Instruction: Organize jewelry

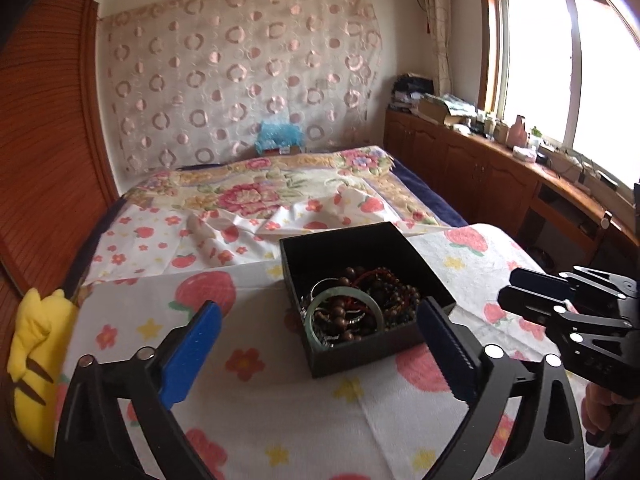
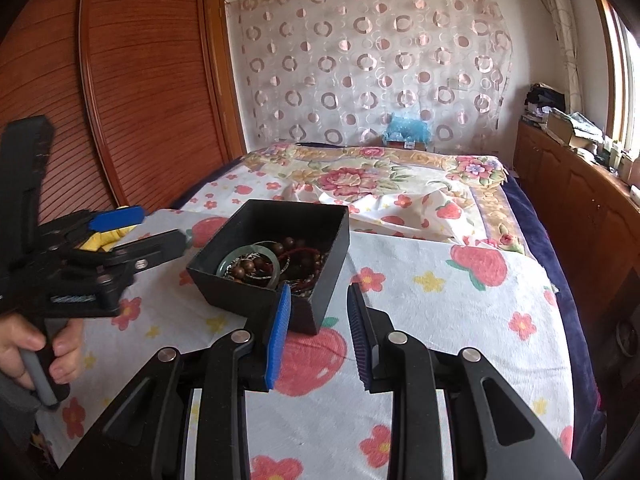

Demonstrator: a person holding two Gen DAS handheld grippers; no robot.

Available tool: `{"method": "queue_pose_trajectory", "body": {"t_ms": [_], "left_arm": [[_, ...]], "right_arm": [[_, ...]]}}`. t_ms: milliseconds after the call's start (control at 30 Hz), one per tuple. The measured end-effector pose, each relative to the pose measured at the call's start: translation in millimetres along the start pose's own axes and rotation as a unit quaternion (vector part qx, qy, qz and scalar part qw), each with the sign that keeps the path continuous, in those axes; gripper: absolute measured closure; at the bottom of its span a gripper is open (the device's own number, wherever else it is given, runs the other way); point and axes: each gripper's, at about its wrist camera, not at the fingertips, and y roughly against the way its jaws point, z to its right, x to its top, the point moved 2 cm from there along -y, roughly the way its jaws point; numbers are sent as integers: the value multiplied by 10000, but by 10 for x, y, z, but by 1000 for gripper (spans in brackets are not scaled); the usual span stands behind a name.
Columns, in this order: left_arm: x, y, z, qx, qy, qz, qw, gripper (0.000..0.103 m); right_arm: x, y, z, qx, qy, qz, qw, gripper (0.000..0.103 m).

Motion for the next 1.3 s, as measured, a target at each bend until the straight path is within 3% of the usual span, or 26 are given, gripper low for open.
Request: {"method": "queue_pose_trajectory", "body": {"t_ms": [67,200,267,533,833,1300], "left_arm": [[-28,128,-21,75,50,52,9999,8],[-103,367,-79,259,107,123,9995,8],[-162,506,-110,338,155,185,9991,8],[-350,932,-151,433,359,299,9980,8],[-491,1026,-105,439,280,203,9984,8],[-514,1078,-72,489,343,321,9977,8]], "right_arm": [[-10,40,-30,-33,-5,43,10000,52],[-24,163,-93,-115,-78,157,9998,43],[-32,247,-133,-193,-75,250,9995,30],[-121,695,-302,-287,-145,726,9968,2],[-241,915,-328,-420,-276,804,9955,2],[-265,910,-363,-458,-257,815,9953,2]]}}
